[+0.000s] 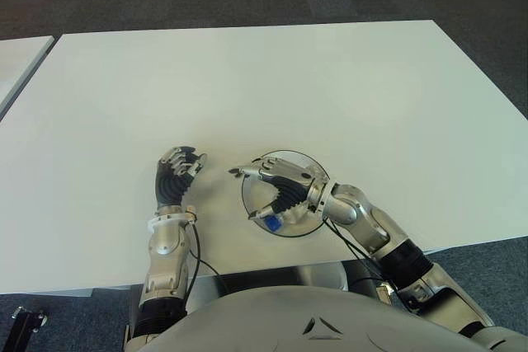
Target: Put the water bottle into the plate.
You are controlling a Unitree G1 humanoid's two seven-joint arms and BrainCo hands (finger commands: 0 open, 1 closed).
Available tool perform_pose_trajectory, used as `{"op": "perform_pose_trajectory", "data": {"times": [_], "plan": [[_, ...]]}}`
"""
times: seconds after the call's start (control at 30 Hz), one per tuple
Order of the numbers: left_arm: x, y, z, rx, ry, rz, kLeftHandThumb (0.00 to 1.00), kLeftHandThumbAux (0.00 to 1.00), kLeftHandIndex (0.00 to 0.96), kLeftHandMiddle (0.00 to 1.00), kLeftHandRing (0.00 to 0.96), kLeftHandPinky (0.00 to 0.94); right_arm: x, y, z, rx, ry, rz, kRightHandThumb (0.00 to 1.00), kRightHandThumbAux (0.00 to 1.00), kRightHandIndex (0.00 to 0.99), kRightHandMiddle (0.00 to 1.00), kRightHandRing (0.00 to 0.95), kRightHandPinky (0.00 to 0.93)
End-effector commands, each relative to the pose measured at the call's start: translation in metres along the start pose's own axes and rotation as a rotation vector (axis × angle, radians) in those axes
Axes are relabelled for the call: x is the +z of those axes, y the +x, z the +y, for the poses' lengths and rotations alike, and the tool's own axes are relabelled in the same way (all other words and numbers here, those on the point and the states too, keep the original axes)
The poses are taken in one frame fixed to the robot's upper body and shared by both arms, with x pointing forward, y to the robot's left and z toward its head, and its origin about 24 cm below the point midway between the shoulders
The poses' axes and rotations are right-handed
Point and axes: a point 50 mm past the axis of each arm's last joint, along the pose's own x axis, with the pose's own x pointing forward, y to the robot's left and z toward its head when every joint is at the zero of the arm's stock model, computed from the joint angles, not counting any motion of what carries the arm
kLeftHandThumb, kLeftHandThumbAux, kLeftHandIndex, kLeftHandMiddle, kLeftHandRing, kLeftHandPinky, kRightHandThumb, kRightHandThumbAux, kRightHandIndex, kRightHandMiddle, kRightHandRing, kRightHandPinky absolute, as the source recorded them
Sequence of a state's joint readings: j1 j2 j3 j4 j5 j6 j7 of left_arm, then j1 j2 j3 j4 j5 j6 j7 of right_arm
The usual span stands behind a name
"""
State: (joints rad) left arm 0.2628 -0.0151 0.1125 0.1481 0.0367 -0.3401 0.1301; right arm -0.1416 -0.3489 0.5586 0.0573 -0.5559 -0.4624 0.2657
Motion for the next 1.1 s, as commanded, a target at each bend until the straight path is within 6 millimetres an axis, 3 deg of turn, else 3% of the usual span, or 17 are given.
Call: {"op": "perform_pose_trajectory", "data": {"times": [0.03,0.27,0.5,0.77,0.97,1.03,1.1], "plan": [[-0.002,-0.003,0.001,0.012,-0.003,0.028,0.708,0.708,0.432,0.527,0.52,0.501,0.002,0.002,-0.004,-0.058,0.035,-0.054,0.268,0.566,0.0,0.0,0.0,0.0],[-0.002,-0.004,0.001,0.009,0.0,0.033,0.707,0.708,0.431,0.516,0.508,0.496,0.006,0.004,-0.008,-0.165,0.086,-0.134,0.267,0.574,0.0,0.0,0.0,0.0],[-0.001,-0.004,0.002,0.011,0.012,0.048,0.707,0.708,0.431,0.514,0.508,0.5,0.011,0.0,-0.016,-0.428,0.179,-0.254,0.242,0.61,0.0,0.0,0.0,0.0],[-0.001,-0.003,0.002,0.009,0.006,0.041,0.707,0.708,0.431,0.519,0.513,0.501,0.01,-0.006,-0.023,-0.687,0.257,-0.354,0.106,0.776,0.011,0.071,0.046,0.067],[-0.001,-0.003,0.003,0.008,0.002,0.03,0.707,0.708,0.432,0.519,0.513,0.5,0.006,-0.01,-0.028,-0.861,0.268,-0.397,0.033,0.933,0.122,0.156,0.126,0.185],[-0.001,-0.003,0.003,0.009,0.003,0.028,0.707,0.708,0.432,0.519,0.513,0.501,0.004,-0.01,-0.031,-0.911,0.271,-0.416,0.026,0.965,0.149,0.176,0.145,0.207],[-0.002,-0.003,0.003,0.01,0.004,0.028,0.707,0.708,0.432,0.518,0.512,0.5,0.003,-0.008,-0.033,-0.944,0.273,-0.432,0.093,0.985,0.183,0.204,0.174,0.225]]}}
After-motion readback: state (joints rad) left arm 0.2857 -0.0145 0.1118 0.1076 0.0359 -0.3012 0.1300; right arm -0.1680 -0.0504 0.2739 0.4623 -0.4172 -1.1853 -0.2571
